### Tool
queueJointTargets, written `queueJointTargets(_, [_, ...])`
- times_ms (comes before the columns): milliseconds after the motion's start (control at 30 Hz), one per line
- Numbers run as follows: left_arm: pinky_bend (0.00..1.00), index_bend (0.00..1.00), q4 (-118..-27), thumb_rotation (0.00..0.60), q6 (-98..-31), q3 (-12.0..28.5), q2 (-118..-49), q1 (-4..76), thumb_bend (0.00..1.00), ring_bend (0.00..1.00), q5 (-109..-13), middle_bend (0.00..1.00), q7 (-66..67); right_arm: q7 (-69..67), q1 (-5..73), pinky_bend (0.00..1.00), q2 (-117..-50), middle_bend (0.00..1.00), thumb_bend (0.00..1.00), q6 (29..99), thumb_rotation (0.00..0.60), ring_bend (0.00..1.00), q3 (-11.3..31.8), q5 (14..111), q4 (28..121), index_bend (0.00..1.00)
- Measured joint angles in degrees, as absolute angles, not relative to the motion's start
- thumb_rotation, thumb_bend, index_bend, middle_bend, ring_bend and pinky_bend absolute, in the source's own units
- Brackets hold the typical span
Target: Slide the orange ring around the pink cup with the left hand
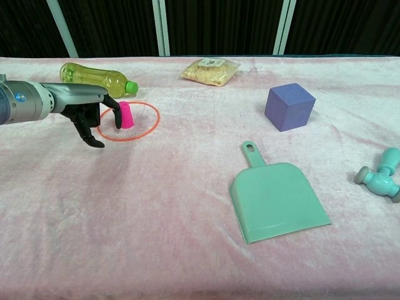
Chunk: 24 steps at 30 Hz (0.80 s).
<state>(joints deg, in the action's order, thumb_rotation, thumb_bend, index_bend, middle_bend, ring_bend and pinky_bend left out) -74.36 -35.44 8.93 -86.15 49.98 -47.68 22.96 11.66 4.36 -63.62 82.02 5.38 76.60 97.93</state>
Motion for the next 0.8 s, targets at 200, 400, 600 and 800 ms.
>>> queueJointTargets(200, [0.96,0.41,-78.6,0.6,-35.4,8.4,-83.5,50.0,0.22,0.95,-48.9,0.98,22.5,11.8,4.3,0.25,-63.7,0.02,0.16,82.2,0.6,0.21,5.4,76.6,97.9,0.01])
queueJointTargets(400, [0.79,0.4,-85.3,0.6,-39.8,8.5,-79.5,48.7,0.22,0.75,-51.1,0.82,22.2,11.8,4.3,0.25,-63.7,0.02,0.16,82.1,0.6,0.21,5.4,76.4,97.9,0.01])
queueJointTargets(600, [0.3,0.27,-96.4,0.6,-51.0,7.9,-73.1,44.5,0.18,0.23,-55.8,0.38,22.7,11.8,4.3,0.25,-63.6,0.02,0.16,82.1,0.6,0.21,5.5,76.3,98.0,0.01])
queueJointTargets(800, [0.07,0.2,-104.7,0.6,-63.8,5.5,-67.1,36.9,0.15,0.0,-62.1,0.09,22.8,12.0,4.3,0.25,-63.6,0.02,0.16,82.3,0.6,0.21,5.4,76.6,98.1,0.01])
